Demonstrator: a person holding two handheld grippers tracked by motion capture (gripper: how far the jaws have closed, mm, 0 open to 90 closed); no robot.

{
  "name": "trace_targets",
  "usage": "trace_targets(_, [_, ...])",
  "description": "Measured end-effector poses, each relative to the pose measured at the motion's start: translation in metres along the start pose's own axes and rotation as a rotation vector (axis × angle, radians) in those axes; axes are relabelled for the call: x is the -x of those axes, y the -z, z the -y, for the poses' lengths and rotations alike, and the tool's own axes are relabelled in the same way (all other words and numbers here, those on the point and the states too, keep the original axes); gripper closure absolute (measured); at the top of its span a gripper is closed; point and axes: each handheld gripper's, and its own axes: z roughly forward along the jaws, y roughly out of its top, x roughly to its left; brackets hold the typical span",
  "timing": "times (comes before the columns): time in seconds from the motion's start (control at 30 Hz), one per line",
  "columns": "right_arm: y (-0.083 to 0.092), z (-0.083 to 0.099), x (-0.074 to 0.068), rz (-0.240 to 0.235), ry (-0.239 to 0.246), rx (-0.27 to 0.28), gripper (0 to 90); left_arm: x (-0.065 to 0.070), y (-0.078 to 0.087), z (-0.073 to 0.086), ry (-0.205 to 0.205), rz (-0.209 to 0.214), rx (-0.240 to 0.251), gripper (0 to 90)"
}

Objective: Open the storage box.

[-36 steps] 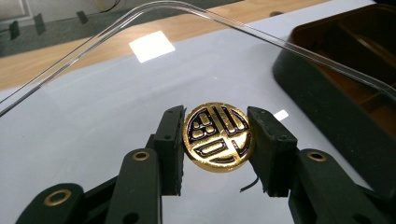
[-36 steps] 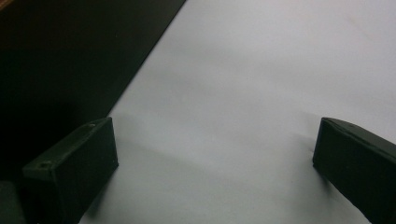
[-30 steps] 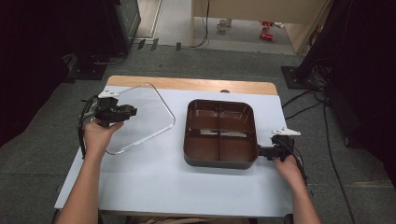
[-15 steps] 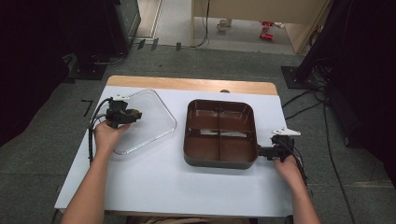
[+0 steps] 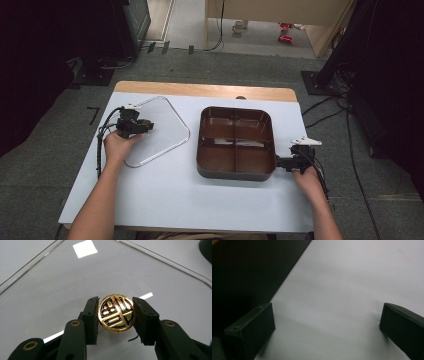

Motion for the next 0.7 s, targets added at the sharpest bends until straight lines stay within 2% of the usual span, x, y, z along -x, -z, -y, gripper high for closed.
trace_targets(0.1, [0.000, 0.000, 0.000, 0.000, 0.000, 0.000, 0.0, 0.001, 0.000, 0.000, -0.001, -0.005, -0.002, 58.2])
trace_targets(0.17, [0.000, 0.000, 0.000, 0.000, 0.000, 0.000, 0.0, 0.000, 0.000, 0.000, 0.008, 0.006, 0.005, 57.4])
trace_targets(0.23, [0.000, 0.000, 0.000, 0.000, 0.000, 0.000, 0.0, -0.003, 0.002, -0.001, 0.033, 0.050, 0.018, 50.0])
trace_targets(0.27, [0.000, 0.000, 0.000, 0.000, 0.000, 0.000, 0.0, -0.004, 0.005, -0.002, 0.049, 0.056, 0.028, 44.6])
trace_targets(0.3, [0.000, 0.000, 0.000, 0.000, 0.000, 0.000, 0.0, -0.004, 0.005, -0.002, 0.049, 0.056, 0.028, 43.8])
trace_targets(0.37, [0.000, 0.000, 0.000, 0.000, 0.000, 0.000, 0.0, -0.004, 0.011, -0.003, 0.055, 0.067, 0.045, 41.8])
trace_targets(0.53, [0.000, 0.000, 0.000, 0.000, 0.001, 0.000, 0.0, 0.003, 0.031, -0.007, 0.028, 0.068, 0.068, 37.5])
trace_targets(0.57, [0.000, 0.000, 0.000, 0.000, 0.000, 0.001, 0.0, 0.003, 0.031, -0.007, 0.028, 0.068, 0.068, 37.2])
trace_targets(0.6, [0.000, 0.000, 0.000, 0.000, 0.000, 0.001, 0.0, 0.005, 0.039, -0.009, 0.036, 0.090, 0.087, 37.1])
trace_targets(0.7, [0.000, 0.000, 0.000, 0.000, 0.000, 0.000, 0.0, 0.009, 0.045, -0.011, 0.042, 0.108, 0.110, 36.3])
